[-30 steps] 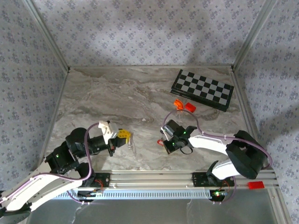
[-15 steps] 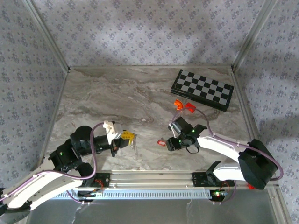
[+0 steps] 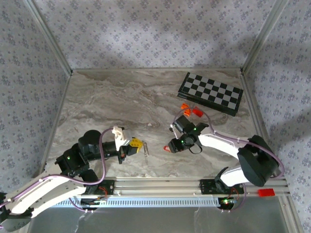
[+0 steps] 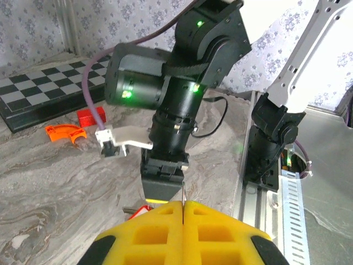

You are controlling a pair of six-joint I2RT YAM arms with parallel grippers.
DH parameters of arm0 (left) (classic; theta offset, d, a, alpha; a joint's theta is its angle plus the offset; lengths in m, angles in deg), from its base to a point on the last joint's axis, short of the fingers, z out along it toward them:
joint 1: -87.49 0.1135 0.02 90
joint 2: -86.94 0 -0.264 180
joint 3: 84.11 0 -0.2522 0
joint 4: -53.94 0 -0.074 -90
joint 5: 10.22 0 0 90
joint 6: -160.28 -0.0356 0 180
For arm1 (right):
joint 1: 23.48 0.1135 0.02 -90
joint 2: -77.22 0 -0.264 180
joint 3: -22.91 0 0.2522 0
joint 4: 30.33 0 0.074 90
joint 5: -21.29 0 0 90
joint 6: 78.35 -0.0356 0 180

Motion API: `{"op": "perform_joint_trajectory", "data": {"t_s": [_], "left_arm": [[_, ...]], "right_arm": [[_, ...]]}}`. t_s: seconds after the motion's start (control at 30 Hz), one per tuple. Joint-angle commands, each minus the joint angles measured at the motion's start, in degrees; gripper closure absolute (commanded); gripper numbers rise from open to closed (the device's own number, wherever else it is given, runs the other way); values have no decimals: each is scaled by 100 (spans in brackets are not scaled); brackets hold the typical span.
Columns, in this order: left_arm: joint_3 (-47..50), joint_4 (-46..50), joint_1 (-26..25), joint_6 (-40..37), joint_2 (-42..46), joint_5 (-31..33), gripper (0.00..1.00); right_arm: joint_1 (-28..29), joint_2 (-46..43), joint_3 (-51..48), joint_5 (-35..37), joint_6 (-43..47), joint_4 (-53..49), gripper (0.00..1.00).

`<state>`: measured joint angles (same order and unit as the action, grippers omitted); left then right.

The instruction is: Put the keys on the keyring

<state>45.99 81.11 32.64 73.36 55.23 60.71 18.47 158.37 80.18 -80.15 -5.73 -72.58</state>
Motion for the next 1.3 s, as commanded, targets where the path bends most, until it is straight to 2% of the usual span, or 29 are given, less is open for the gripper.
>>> {"op": "perform_joint_trajectory", "data": {"t_s": [0.0, 0.8, 1.27], "left_arm": [[-94, -314, -4, 27, -33, -211, 100], [-78, -278, -3, 40, -19, -189, 100], [-60, -269, -4, 44, 24, -158, 100]], "right_arm": [[-18, 205, 215, -177, 163, -64, 56], [-32, 631, 233, -469, 461, -63, 78], [-30, 623, 193, -385, 460, -21, 86]]}}
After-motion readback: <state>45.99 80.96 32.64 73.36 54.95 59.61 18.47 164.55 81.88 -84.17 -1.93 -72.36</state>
